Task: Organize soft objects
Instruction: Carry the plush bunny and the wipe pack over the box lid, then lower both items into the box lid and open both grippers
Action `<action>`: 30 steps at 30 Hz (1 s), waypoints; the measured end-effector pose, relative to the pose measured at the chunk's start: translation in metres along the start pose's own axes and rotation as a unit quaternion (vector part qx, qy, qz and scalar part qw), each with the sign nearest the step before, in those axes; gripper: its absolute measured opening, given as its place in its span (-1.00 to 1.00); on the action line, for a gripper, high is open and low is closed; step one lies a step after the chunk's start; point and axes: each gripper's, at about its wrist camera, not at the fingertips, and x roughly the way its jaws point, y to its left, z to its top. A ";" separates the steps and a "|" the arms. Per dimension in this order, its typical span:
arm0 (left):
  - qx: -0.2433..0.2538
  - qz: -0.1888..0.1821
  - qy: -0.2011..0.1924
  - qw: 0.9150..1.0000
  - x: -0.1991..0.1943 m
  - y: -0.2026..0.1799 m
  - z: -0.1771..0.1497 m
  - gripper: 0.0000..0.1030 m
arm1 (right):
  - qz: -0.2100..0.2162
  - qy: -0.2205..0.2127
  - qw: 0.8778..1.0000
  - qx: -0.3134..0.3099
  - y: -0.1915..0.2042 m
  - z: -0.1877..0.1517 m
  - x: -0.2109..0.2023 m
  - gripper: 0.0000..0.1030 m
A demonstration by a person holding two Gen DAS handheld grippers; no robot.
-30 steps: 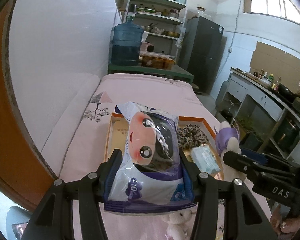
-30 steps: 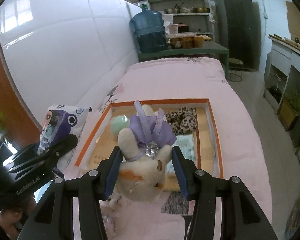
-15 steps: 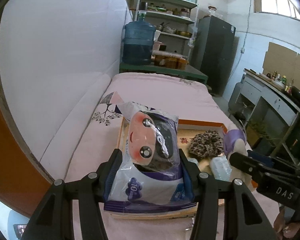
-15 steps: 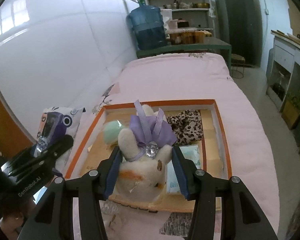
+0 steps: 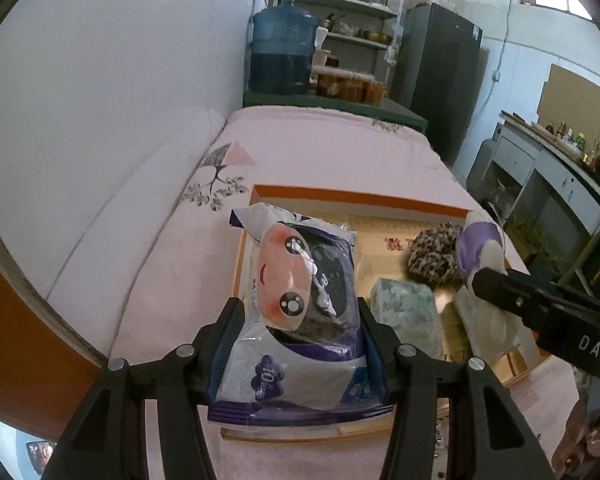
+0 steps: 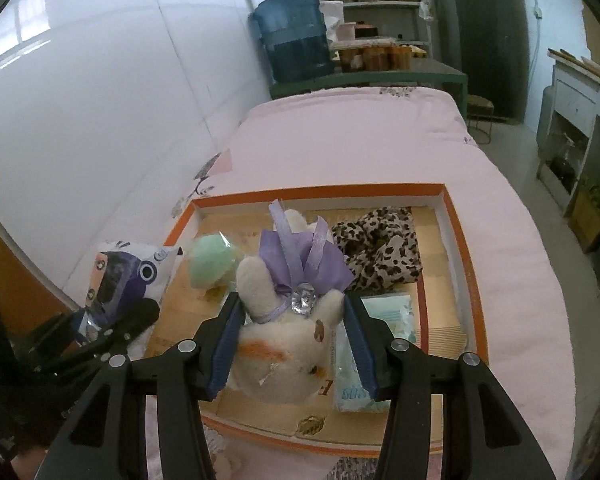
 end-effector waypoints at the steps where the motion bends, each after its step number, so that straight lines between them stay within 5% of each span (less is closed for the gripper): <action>1: 0.000 0.000 0.002 1.000 0.002 0.000 -0.001 0.05 | 0.000 0.002 1.000 0.000 0.000 0.000 0.003 0.01; 21: 0.000 -0.020 0.036 0.999 0.035 0.001 -0.007 0.06 | 0.001 0.024 1.000 -0.007 -0.001 -0.008 0.038 0.09; 30: 0.000 -0.022 0.016 1.000 0.027 0.002 -0.007 0.08 | 0.009 0.018 1.000 -0.007 0.001 -0.012 0.033 0.16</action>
